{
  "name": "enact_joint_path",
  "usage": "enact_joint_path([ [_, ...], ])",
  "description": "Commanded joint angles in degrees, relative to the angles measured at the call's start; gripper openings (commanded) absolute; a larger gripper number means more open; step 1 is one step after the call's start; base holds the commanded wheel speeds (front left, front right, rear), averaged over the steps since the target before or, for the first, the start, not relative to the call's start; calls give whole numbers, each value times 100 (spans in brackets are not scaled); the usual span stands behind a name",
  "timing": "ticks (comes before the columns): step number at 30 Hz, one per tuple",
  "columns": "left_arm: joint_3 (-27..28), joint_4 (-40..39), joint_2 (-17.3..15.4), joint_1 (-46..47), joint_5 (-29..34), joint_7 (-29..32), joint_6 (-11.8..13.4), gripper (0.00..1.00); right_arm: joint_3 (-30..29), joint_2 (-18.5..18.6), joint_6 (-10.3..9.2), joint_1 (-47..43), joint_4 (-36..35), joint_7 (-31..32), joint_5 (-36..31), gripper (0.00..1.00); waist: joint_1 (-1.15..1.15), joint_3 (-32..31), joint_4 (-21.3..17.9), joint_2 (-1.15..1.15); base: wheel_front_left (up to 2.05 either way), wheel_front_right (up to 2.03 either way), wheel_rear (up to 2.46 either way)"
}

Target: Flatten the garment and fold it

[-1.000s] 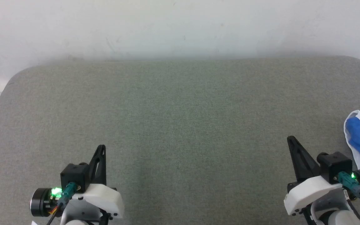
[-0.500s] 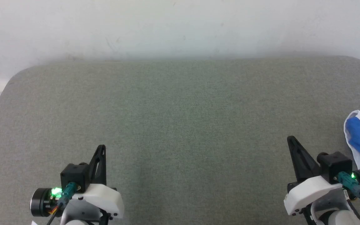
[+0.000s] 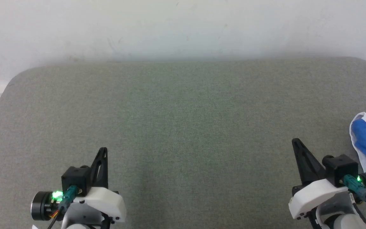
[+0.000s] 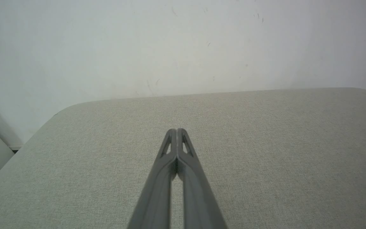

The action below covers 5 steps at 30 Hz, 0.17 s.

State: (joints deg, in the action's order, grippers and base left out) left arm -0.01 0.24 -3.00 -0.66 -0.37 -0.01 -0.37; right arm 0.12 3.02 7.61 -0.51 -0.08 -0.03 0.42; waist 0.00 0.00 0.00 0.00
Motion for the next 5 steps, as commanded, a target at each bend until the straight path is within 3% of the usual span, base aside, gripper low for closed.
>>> enact_joint_path([
  [1, 1, -24, 13, 66, 37, 1, 37, 0, -12, -14, -12, 51, 8, 3, -42, 0, 0, 0, 0, 0, 0, 0, 0],
  [5, 1, -24, 13, 66, 37, 1, 37, 0, -12, -14, -12, 51, 8, 3, -42, 0, 0, 0, 0, 0, 0, 0, 0],
])
